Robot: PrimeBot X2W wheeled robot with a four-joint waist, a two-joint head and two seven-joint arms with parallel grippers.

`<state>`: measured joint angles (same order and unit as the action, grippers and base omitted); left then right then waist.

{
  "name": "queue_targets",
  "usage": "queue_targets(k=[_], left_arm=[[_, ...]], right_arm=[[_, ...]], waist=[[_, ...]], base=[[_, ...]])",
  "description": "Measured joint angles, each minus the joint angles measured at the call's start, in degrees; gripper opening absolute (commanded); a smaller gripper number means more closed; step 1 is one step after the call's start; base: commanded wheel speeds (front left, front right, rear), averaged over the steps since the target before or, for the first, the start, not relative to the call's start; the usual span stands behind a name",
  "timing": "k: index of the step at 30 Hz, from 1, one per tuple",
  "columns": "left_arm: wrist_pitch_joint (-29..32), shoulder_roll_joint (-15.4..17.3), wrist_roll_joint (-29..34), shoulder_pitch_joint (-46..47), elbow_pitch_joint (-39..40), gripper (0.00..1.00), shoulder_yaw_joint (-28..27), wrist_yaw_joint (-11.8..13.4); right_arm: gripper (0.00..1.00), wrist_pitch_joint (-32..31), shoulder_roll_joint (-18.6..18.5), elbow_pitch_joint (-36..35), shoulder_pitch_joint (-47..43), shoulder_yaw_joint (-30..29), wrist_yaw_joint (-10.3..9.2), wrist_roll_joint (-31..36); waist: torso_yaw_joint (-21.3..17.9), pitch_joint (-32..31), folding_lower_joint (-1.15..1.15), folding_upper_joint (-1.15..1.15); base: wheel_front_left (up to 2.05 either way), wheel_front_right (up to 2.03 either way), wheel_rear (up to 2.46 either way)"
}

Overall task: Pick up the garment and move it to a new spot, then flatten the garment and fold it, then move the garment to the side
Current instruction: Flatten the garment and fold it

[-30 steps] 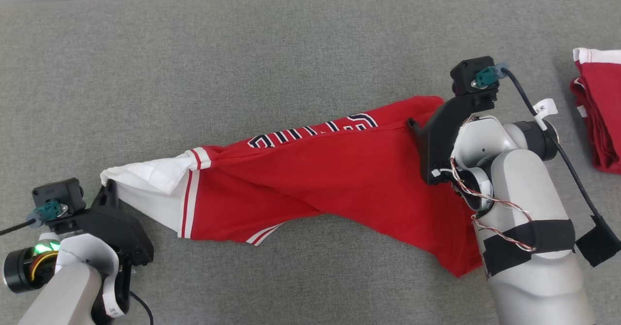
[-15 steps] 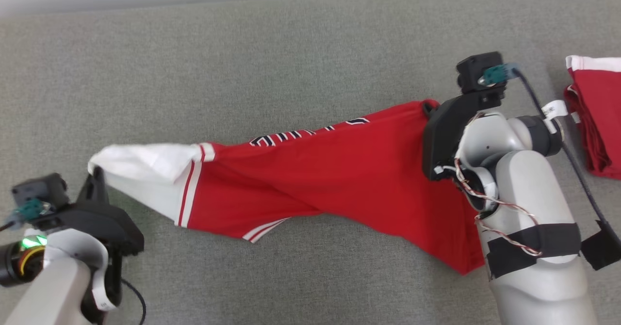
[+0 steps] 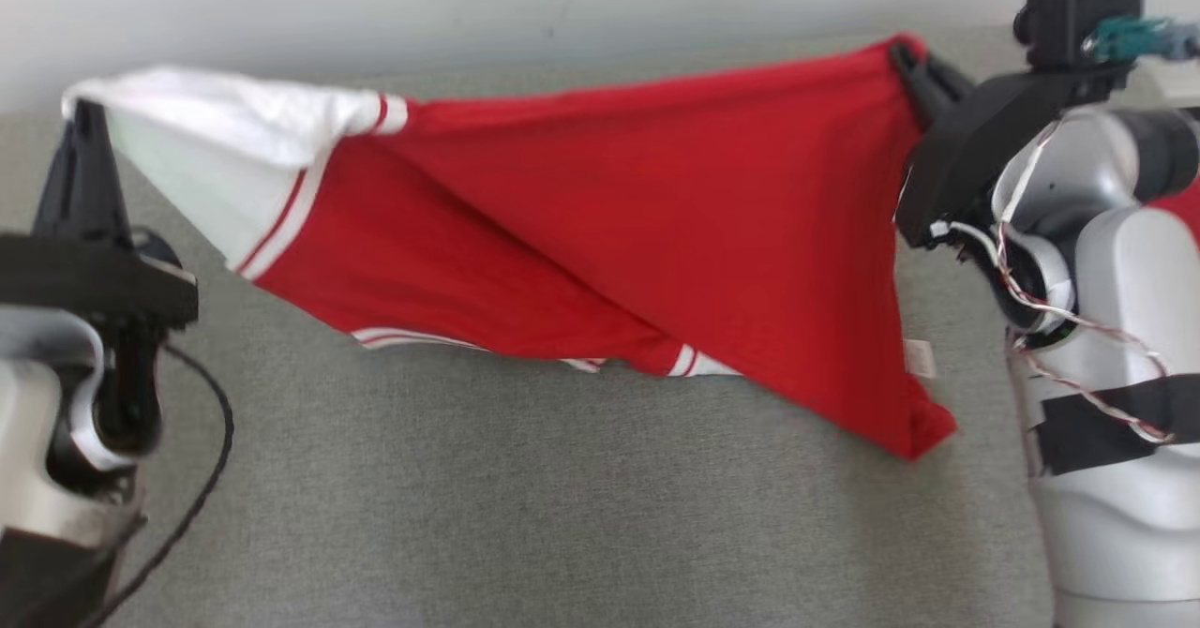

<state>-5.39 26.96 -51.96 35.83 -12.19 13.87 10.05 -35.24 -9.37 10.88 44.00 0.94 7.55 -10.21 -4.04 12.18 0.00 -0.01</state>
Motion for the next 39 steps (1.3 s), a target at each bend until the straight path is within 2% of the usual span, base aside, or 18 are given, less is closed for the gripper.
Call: queue_targets(k=[8, 10, 16, 19, 23, 24, 31, 35, 39], left_arm=[[4.98, -0.07, -2.18, 9.12, 2.09, 0.0, 0.21, -1.83], [5.75, -0.32, -2.1, 13.92, 1.32, 0.0, 0.41, -1.9], [6.17, -1.94, -0.44, 25.18, -3.02, 0.0, 1.82, -2.04], [3.9, -2.8, 1.93, 32.11, -5.81, 0.0, 2.27, -2.05], [-0.25, -3.09, 6.98, 41.4, -9.46, 0.0, 4.21, -3.34], [-0.25, -3.09, 6.98, 41.4, -9.46, 0.0, 4.21, -3.34], [-7.54, -3.35, 13.5, 53.41, -15.14, 0.0, 5.66, -5.32], [-9.45, -3.33, 16.81, 58.51, -15.08, 0.0, 3.46, -5.5], [-9.66, -3.9, 21.76, 60.5, -9.01, 0.0, -2.36, -6.35]], right_arm=[[0.0, 3.04, -5.61, -2.2, 6.44, 4.91, 0.01, -9.2], [0.0, 3.69, -7.0, -1.41, 10.05, 5.77, 0.0, -12.43], [0.0, 7.82, -9.38, 3.16, 18.77, 10.23, 0.0, -12.38], [0.0, 12.67, -9.8, 7.31, 23.18, 11.67, 0.0, -10.18], [0.0, 21.87, -8.58, 13.54, 30.14, 10.37, 0.0, -6.7], [0.0, 21.87, -8.58, 13.54, 30.14, 10.37, 0.0, -6.7], [0.0, 38.52, -5.46, 23.75, 39.09, 3.46, 0.0, 4.3], [0.0, 46.64, -4.2, 26.47, 42.63, -1.68, 0.0, 12.07], [0.0, 49.53, -1.86, 26.81, 43.89, -5.49, 0.01, 18.28]], waist=[[-1.78, -1.23, -0.01, 0.0], [-2.1, -0.19, 0.0, 0.0], [-2.84, 3.1, 0.0, 0.0], [-3.37, 5.04, 0.01, 0.01], [-4.14, 7.8, 0.01, 0.01], [-4.14, 7.8, 0.01, 0.01], [-5.89, 12.02, 0.01, 0.01], [-6.77, 14.04, 0.01, 0.01], [-7.34, 15.81, 0.01, 0.01]], base=[[0.0, 0.0, 0.0], [0.0, 0.0, 0.0], [0.0, 0.0, 0.0], [0.0, 0.0, 0.0], [0.0, 0.0, 0.0], [0.0, 0.0, 0.0], [0.0, 0.0, 0.0], [0.0, 0.0, 0.0], [0.0, 0.0, 0.0]])
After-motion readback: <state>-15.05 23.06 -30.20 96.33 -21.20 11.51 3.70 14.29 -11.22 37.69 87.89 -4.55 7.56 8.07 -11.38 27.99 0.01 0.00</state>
